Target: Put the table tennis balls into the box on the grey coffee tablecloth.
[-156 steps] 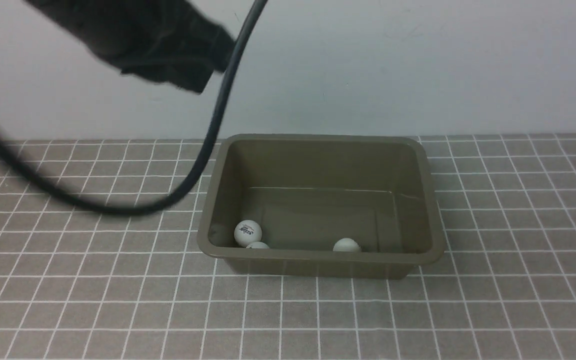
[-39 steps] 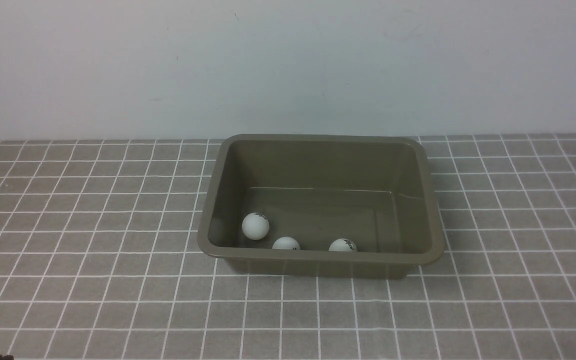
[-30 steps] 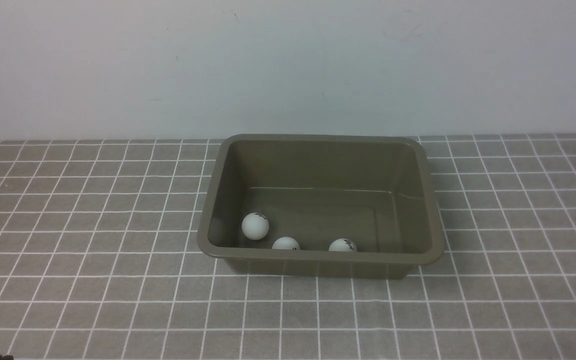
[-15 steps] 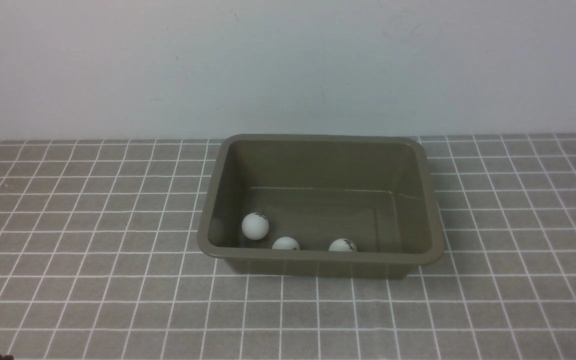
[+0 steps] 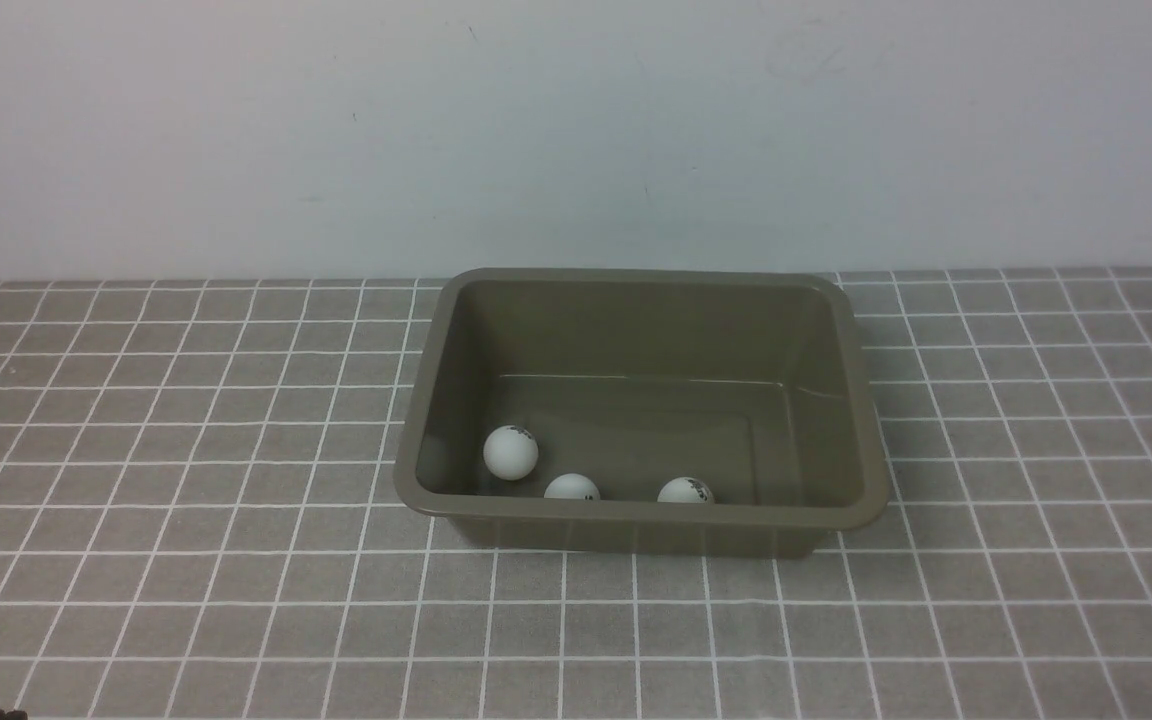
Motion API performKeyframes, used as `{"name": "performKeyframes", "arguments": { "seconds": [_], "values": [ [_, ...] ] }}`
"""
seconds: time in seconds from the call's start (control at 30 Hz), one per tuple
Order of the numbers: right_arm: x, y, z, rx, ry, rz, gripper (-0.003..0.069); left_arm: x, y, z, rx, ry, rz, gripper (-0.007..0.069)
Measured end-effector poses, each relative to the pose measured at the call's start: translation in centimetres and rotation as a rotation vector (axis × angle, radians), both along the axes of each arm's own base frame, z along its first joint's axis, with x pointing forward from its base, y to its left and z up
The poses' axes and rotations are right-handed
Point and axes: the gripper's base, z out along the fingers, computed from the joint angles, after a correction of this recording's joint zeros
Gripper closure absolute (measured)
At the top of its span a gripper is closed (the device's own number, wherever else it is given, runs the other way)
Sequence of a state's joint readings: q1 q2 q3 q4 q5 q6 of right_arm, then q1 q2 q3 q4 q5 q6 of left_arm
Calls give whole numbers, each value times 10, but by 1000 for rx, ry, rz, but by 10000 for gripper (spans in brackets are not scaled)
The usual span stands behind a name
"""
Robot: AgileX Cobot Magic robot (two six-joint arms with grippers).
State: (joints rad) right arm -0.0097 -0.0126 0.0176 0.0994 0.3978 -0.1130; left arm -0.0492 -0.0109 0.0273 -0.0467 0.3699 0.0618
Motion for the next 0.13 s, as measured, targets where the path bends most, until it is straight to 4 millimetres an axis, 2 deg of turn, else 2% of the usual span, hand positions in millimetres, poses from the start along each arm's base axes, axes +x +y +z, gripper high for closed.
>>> {"name": "performKeyframes", "arguments": {
  "seconds": [0.13],
  "values": [
    [0, 0, 0, 0, 0, 0, 673, 0, 0, 0, 0, 0, 0, 629]
  ]
}}
